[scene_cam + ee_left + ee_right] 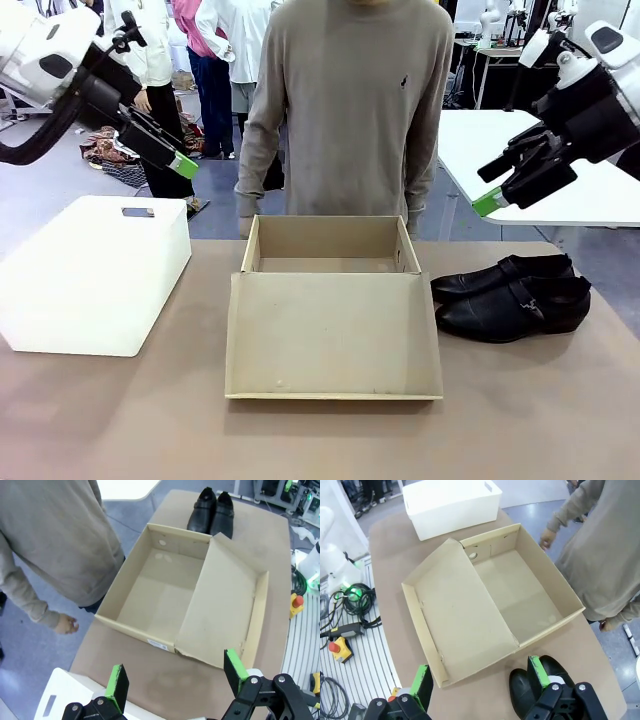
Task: Pack the shoes into the box.
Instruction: Place one shoe of the Shoes into the Shoes Box.
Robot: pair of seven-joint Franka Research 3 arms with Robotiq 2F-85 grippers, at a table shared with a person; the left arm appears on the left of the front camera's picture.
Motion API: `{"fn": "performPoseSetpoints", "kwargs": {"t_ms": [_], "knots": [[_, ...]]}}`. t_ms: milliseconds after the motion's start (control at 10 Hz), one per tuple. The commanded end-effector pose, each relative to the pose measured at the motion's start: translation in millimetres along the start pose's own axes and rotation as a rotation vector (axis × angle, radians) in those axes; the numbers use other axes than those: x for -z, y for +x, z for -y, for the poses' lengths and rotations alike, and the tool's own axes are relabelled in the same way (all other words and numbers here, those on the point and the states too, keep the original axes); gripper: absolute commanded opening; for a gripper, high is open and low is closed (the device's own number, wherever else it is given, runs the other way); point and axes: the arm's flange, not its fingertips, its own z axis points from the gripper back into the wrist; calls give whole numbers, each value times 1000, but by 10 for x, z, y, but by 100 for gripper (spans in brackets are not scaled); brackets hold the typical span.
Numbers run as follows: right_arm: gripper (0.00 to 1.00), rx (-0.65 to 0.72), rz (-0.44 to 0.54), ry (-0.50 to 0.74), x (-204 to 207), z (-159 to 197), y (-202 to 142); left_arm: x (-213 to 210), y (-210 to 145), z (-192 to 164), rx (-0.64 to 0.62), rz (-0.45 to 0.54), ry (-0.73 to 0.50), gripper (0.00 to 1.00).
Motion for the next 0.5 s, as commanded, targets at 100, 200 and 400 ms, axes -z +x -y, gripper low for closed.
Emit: {"fn": "performPoseSetpoints", "kwargs": {"t_ms": [100, 200, 400], "knots": [[100, -7, 8, 22, 31, -20, 14, 10, 2, 3, 2, 9, -15, 100], [100, -1, -5, 3, 11, -8, 2, 10, 2, 3, 2, 9, -15, 100], [100, -44, -75, 36, -111, 137, 102, 10, 2, 3, 2, 9, -15, 100]]}}
